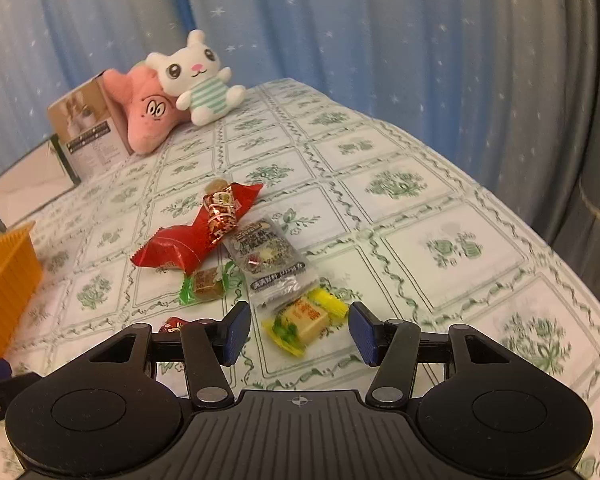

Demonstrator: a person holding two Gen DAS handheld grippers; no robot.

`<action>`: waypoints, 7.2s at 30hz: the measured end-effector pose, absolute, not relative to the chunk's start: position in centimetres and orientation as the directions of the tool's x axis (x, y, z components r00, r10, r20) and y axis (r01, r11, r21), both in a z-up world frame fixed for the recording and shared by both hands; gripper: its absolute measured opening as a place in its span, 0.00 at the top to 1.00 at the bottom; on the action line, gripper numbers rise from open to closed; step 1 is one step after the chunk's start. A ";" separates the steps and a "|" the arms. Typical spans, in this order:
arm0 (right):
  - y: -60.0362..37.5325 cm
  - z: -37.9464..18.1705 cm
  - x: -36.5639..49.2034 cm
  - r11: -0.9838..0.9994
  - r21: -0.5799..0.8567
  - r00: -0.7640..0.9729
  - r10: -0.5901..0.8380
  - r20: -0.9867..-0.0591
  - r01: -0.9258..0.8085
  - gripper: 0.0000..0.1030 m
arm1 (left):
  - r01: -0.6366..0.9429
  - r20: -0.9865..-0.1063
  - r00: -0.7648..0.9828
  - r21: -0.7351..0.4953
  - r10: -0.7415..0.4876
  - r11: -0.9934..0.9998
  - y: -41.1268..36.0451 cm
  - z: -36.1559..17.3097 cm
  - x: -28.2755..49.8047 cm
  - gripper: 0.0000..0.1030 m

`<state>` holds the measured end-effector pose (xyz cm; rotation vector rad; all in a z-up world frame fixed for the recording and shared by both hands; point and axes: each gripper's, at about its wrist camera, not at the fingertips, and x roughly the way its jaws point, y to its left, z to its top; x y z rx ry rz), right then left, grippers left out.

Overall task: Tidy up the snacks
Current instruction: 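Move both open tools back to the snack pile, then grasp the yellow candy packet with the right tool while the left tool grasps a small red candy, then carry the small red candy with the left tool while the right tool carries the yellow packet to the tray, then open the left tool over the orange tray while the right tool releases the yellow packet into it, then move both open tools back to the snack pile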

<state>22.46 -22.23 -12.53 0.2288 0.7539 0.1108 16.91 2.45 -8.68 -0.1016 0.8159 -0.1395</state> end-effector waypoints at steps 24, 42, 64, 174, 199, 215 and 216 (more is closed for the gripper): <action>-17.3 -12.9 20.9 0.914 0.194 0.644 0.390 -0.659 -0.355 0.80 | 0.063 -0.721 0.674 -0.164 -0.164 0.984 3.7 -9.4 17.1 0.23; -20.8 -12.6 20.9 0.965 0.237 0.707 0.246 -0.663 -0.113 0.80 | 0.310 -0.711 0.655 -0.058 -0.258 0.949 -2.2 -11.6 21.3 0.65; -18.1 -9.9 19.5 0.953 0.250 0.736 0.292 -0.611 -0.170 0.80 | 0.226 -0.725 0.666 -0.033 -0.179 0.974 0.2 -9.5 19.5 0.85; 5.6 -4.7 24.1 0.730 0.356 0.535 0.675 -0.507 -0.583 0.46 | -0.286 -0.676 0.715 -0.049 0.178 0.957 27.5 -5.7 15.4 0.60; -4.7 -4.6 20.5 0.883 0.248 0.703 0.468 -0.536 -0.398 0.31 | -0.177 -0.589 0.800 -0.044 0.118 0.983 21.0 -3.0 14.1 0.13; -16.1 -6.5 17.0 0.951 0.207 0.772 0.308 -0.555 -0.231 0.30 | -0.003 -0.576 0.817 -0.054 -0.028 0.999 10.1 -2.8 12.9 0.05; -16.8 -6.7 16.8 0.953 0.207 0.773 0.300 -0.559 -0.221 0.30 | 0.006 -0.581 0.813 -0.057 -0.038 0.998 9.5 -3.0 12.9 0.05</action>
